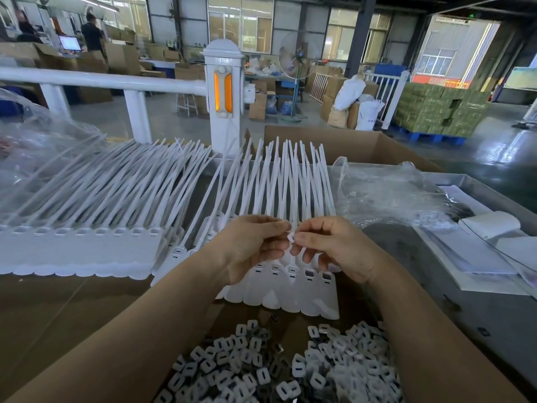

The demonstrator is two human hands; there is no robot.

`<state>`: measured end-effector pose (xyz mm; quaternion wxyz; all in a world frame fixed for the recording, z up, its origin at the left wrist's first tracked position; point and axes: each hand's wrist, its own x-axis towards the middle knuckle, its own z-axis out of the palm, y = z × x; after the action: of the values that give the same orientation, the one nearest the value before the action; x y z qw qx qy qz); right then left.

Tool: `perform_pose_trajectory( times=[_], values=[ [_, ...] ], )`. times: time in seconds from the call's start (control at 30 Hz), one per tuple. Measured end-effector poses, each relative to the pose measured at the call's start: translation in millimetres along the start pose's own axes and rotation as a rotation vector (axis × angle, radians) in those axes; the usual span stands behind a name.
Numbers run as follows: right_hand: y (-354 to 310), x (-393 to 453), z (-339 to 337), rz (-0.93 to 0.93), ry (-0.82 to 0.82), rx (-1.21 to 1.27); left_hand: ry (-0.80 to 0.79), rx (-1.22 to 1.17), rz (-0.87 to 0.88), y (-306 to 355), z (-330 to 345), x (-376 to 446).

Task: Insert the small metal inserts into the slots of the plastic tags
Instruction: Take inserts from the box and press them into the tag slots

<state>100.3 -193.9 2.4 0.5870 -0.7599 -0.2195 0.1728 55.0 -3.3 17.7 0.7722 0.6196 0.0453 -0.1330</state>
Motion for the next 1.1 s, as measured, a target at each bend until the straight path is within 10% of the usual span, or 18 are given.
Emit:
perform_pose_trajectory(
  times=[1.1],
  values=[
    [8, 8, 3, 0.109, 0.335, -0.196, 0.210, 0.900, 0.210, -36, 32, 9]
  ],
)
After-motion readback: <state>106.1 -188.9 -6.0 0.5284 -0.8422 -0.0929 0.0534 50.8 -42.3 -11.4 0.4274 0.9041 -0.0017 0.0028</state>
